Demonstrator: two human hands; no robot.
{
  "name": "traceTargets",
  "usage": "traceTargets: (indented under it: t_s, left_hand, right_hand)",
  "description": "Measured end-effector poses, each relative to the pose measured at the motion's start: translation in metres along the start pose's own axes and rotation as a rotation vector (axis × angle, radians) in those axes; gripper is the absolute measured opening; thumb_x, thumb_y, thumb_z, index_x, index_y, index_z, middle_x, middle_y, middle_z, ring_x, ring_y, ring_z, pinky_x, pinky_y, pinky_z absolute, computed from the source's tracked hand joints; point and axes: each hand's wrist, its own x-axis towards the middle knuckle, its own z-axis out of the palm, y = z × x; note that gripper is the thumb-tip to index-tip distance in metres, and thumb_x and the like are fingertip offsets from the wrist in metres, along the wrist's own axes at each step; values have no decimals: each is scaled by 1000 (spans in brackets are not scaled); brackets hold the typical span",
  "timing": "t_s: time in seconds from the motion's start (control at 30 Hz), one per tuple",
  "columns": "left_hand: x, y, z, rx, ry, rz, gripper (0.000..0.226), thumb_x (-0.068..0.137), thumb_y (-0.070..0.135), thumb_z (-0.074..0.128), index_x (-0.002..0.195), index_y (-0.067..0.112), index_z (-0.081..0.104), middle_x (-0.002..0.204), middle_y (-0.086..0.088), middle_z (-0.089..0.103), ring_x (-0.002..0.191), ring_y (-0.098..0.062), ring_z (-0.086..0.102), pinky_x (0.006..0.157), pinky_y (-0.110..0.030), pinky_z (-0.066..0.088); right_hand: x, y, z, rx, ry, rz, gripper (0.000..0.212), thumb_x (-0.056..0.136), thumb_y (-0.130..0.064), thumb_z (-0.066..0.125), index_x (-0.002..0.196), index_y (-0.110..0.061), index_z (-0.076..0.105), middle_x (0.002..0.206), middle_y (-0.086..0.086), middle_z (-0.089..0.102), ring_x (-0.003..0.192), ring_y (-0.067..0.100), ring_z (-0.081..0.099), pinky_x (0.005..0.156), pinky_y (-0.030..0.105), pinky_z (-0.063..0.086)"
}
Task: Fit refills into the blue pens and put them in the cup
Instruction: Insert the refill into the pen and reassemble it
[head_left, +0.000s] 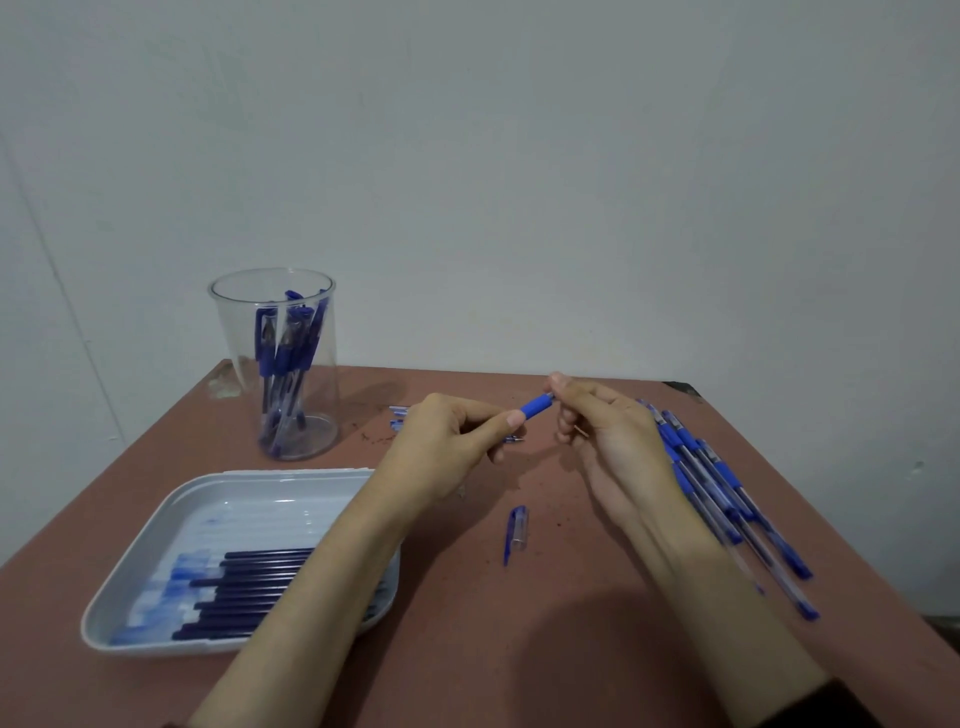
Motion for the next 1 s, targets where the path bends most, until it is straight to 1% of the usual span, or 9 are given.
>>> traceTargets:
  t_s: [0.1, 0.2, 0.27, 0.33, 0.4, 0.5, 0.6, 0.83, 1.0]
  left_hand:
    - [1, -1, 1, 55, 30, 18, 24, 92, 31, 58, 71, 24, 68, 40, 16, 50, 36, -4, 34, 41, -11, 26]
    - [4, -7, 2, 39, 141, 30, 24, 92, 31, 59, 81, 15, 72, 50, 9, 56, 42, -2, 40, 47, -13, 31]
    - [8, -11, -1, -13, 220, 3, 23, 92, 33, 58, 84, 17, 73, 52, 8, 57, 44, -1, 42, 51, -19, 35]
    - [10, -15, -3, -71, 268, -14, 22, 91, 33, 58, 84, 19, 73, 50, 9, 57, 44, 2, 44, 54, -23, 35]
    - [12, -17, -5, -90, 285, -22, 21, 91, 34, 58, 83, 21, 73, 50, 9, 58, 46, 2, 45, 57, -26, 35]
    - [12, -16, -5, -86, 278, -28, 22, 91, 33, 58, 84, 20, 73, 52, 7, 59, 45, 2, 44, 57, -26, 34]
    - [12, -15, -4, -79, 268, -33, 22, 92, 33, 58, 85, 18, 73, 55, 6, 59, 41, 2, 41, 55, -25, 32]
    - [10, -14, -4, -75, 219, -39, 22, 92, 33, 58, 86, 18, 73, 57, 6, 60, 42, 3, 44, 54, -21, 32]
    - [8, -12, -4, -74, 204, -30, 23, 92, 30, 57, 88, 14, 73, 58, 3, 60, 40, 4, 45, 47, -9, 32]
  right_hand:
    - [0, 1, 1, -66, 16, -9, 18, 84, -21, 69, 79, -4, 65, 56, -1, 47, 54, 10, 43, 55, 21, 41]
    - [-3, -4, 1, -170, -81, 93, 28, 91, -39, 59, 93, -12, 68, 70, 1, 60, 54, 11, 50, 52, 23, 42]
    - [-5, -4, -1, -517, -139, 100, 28, 92, -45, 56, 93, -18, 65, 78, 1, 63, 55, 12, 52, 52, 26, 41]
    - [-8, 0, -6, -1054, -235, 16, 28, 86, -50, 61, 84, -22, 64, 78, -5, 63, 62, 10, 54, 57, 26, 41]
    - [-11, 1, -8, -1305, -332, 9, 33, 78, -57, 66, 79, -24, 63, 73, -10, 62, 70, 7, 57, 60, 25, 40]
    - [-14, -3, -4, -1269, -488, 88, 23, 74, -44, 76, 79, -25, 65, 58, -18, 63, 60, -6, 55, 57, 17, 38]
    - [-15, -6, -2, -1146, -562, 142, 10, 81, -15, 72, 81, -19, 63, 53, -8, 63, 42, 3, 50, 45, 18, 38]
    - [-4, -7, -8, -722, -174, 137, 26, 87, 0, 51, 93, -14, 71, 57, 6, 57, 44, 14, 46, 47, 28, 39]
    - [-1, 3, -8, -1017, -81, -61, 14, 86, -14, 59, 85, -25, 67, 69, -5, 59, 66, 13, 57, 57, 23, 43]
